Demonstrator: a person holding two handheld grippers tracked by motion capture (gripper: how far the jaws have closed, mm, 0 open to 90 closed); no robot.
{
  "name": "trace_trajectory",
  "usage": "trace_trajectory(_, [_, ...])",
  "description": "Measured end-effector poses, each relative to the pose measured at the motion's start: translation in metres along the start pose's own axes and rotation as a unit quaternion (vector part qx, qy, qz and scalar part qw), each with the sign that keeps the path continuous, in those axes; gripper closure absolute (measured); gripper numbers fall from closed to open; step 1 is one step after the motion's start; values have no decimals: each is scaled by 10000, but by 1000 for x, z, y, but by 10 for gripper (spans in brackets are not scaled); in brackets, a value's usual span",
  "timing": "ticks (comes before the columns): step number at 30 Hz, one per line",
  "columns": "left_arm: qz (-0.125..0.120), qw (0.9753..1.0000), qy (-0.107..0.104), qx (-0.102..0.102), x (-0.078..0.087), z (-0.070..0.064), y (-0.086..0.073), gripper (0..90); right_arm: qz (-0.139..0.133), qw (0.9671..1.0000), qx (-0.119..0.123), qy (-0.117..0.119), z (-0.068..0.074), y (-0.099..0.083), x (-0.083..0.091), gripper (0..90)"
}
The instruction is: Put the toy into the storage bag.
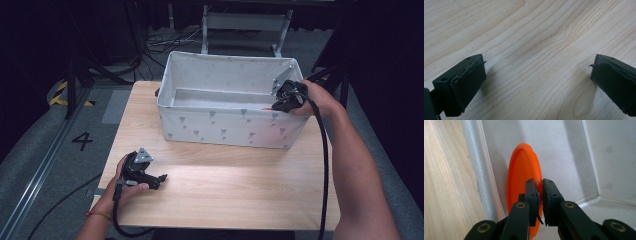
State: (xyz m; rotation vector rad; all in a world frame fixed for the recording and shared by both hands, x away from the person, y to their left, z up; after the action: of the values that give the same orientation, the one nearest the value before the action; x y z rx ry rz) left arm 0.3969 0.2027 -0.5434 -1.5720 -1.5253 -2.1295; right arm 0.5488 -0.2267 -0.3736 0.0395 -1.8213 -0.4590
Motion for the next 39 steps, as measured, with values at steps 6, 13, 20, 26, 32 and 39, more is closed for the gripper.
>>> trace_trajectory(6, [-5,10000,-8,-4,0,0,0,2,32,10000,-65,26,-2,-4,0,838])
trace_trajectory(13, [-1,10000,-3,-1,0,0,0,2,-84,9998,-166,-88,-3,-3,4,797])
trace_trajectory(20, [0,10000,-2,-2,0,0,0,2,-742,9949,-563,-396,-8,-3,14,727])
trace_trajectory(26, [-10,10000,2,-30,0,1,1,2,-1117,9867,-936,-715,-9,-8,19,602])
trace_trajectory(32, [-8,10000,3,-31,0,1,1,2,-1578,9696,-1552,-1042,-8,-14,32,463])
trace_trajectory(39, [-10,10000,2,-27,0,1,1,2,-2078,9503,-1922,-1299,-2,-14,53,344])
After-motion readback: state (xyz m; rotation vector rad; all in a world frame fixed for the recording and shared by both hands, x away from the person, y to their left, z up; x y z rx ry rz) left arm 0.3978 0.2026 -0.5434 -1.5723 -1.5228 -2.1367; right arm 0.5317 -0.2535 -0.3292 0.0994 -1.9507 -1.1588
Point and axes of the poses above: each handheld gripper's, and its own axes: x roughly backward along the jaws, y roughly out of its top, z roughly to its left, the point moved 6 cm from there along -x, roughly forward along the jaws
